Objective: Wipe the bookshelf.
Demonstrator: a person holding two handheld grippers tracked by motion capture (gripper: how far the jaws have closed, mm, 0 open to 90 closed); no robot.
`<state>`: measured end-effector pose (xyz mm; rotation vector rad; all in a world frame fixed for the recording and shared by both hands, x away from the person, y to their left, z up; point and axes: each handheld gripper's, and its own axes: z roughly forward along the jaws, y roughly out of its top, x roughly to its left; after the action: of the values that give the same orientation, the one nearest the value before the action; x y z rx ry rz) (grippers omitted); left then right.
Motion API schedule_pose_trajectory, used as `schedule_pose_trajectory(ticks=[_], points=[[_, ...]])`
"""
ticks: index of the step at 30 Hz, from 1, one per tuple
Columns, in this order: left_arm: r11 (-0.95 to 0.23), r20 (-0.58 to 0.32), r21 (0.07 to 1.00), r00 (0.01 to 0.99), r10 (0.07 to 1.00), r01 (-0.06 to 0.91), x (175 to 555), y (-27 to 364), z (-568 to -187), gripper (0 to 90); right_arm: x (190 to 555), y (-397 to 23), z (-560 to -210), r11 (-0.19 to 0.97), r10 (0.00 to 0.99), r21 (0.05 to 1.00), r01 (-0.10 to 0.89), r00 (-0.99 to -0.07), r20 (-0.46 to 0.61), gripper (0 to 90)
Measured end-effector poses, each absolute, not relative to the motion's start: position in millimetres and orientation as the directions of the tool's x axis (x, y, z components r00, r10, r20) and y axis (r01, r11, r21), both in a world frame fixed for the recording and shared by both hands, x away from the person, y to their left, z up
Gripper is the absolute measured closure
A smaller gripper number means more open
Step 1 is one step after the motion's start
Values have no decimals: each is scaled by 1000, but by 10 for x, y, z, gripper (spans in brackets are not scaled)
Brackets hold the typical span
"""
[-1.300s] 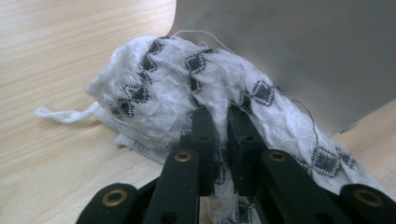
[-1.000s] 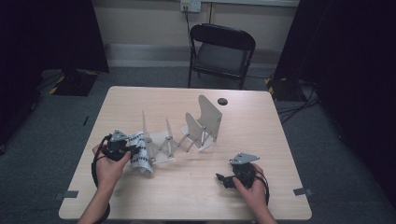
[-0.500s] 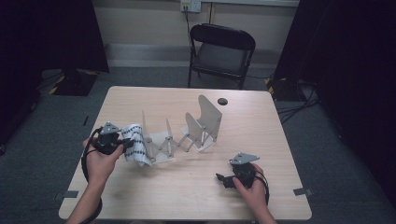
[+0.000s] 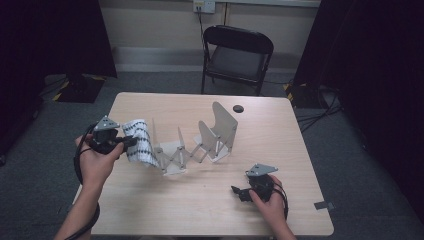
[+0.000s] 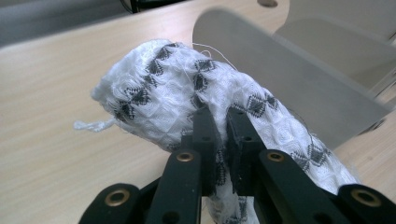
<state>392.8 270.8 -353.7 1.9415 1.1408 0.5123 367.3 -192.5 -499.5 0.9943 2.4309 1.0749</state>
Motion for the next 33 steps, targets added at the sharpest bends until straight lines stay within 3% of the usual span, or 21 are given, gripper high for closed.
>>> schedule_pose_trajectory(ticks=[8,33], points=[[-281,-24,824,526,850,491,3998,2604,-3281,834,3674,-1923,-4994,480,701,737,475,-713,3,183],[-275,-51,798,515,856,536,4131,2438,-3698,832,3678,-1919,-4995,480,701,738,474,-713,2,181]])
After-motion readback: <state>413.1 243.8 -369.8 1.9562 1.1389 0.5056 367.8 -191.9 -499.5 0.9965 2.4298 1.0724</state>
